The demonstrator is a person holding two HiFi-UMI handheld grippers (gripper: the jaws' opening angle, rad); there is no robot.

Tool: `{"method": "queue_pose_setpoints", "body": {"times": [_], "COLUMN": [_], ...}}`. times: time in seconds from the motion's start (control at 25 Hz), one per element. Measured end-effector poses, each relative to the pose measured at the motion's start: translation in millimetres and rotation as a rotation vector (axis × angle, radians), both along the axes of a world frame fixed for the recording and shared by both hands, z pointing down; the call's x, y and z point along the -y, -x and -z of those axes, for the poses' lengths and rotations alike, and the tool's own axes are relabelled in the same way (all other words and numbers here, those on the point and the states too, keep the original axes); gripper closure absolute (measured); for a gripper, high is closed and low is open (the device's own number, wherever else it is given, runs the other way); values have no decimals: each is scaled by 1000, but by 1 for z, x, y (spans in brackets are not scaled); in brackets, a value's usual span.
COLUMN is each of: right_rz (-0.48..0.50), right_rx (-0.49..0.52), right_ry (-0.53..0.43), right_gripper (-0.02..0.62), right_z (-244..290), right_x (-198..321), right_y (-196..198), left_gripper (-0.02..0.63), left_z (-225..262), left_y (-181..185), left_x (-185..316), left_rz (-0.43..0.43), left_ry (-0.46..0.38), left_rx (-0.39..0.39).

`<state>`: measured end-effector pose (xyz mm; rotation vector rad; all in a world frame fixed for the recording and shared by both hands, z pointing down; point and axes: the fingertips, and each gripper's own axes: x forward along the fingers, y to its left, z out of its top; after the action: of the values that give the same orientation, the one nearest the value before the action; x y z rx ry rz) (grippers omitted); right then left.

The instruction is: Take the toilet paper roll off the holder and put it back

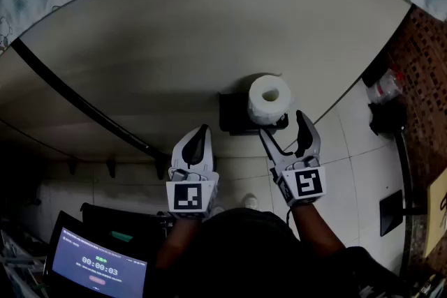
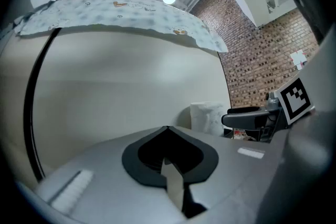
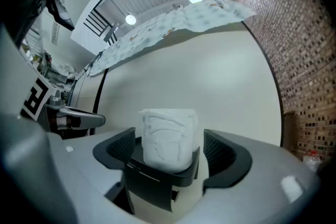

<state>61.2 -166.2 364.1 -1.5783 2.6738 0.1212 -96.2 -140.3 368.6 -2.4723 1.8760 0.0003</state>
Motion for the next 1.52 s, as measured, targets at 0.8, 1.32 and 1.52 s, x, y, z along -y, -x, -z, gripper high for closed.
{"method": "queue_pose_setpoints", "body": {"times": [0.8, 1.32, 1.52], "right_rz": [23, 61, 75], "right_rx": [-9, -32, -44], "right_ry": [49, 82, 76], "right_gripper": [97, 161, 173], "right_z": [7, -3, -2], "right_x": [40, 44, 43], "right_y": [18, 22, 23], "left_gripper": [589, 589, 588], "left_z": [4, 4, 3], "left_y": [7, 6, 5], "left_x": [9, 11, 13], "left_rz": [19, 14, 10], "left_ry": [-2, -3, -3], "left_rx": [-1, -2, 2]}}
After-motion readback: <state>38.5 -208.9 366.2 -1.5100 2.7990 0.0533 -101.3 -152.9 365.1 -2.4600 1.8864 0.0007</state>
